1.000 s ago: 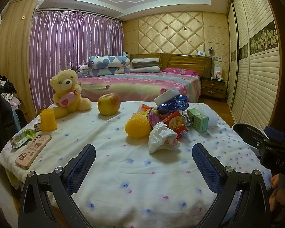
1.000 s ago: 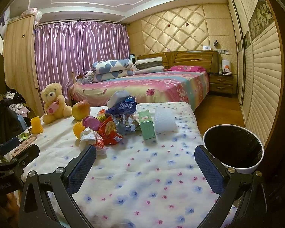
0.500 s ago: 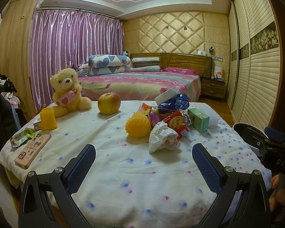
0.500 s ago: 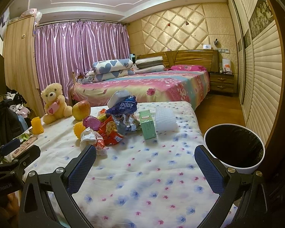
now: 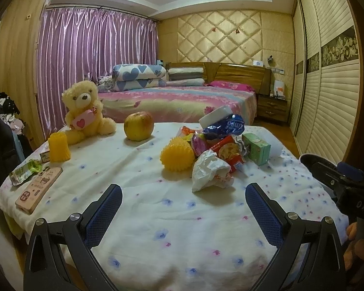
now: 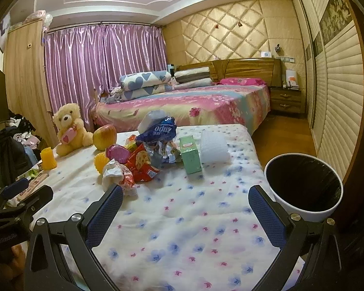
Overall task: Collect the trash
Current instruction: 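Grasp the green tea box with the right tool while the left tool grasps the crumpled white tissue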
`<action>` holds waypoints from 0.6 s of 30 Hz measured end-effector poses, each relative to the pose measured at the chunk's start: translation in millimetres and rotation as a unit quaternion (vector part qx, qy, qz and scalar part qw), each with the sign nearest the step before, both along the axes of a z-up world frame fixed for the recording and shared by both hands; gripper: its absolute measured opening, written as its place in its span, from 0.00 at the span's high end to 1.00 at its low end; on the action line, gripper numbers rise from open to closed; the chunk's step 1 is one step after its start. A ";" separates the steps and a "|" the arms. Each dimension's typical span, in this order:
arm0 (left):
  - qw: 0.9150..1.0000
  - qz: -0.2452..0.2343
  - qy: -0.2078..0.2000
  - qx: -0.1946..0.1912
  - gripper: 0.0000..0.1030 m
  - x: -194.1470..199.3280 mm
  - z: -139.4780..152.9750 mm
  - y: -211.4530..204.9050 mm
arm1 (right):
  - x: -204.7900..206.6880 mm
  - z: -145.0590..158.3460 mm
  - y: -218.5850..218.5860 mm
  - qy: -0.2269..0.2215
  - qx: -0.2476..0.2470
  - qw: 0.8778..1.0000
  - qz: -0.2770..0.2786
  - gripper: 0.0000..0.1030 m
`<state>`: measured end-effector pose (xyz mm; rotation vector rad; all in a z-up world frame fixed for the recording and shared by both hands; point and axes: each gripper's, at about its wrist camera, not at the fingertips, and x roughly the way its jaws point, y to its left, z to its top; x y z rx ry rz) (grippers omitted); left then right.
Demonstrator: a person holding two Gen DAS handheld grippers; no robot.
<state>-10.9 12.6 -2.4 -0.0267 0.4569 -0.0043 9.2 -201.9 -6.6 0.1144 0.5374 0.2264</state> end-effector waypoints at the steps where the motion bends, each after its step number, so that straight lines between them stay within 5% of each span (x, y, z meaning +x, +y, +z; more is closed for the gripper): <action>1: 1.000 -0.001 0.005 -0.003 0.01 3.1 -1.3 0.9 | 1.7 -0.7 -0.8 0.003 0.002 1.000 0.002 0.00; 12: 0.998 -0.011 0.062 -0.012 0.07 57.4 -12.4 9.0 | 41.5 -17.2 -1.5 0.067 0.011 0.997 0.022 0.01; 18: 0.997 -0.019 0.076 -0.015 0.14 88.6 -15.9 7.8 | 77.9 -28.9 -3.3 0.110 0.017 0.993 0.026 0.21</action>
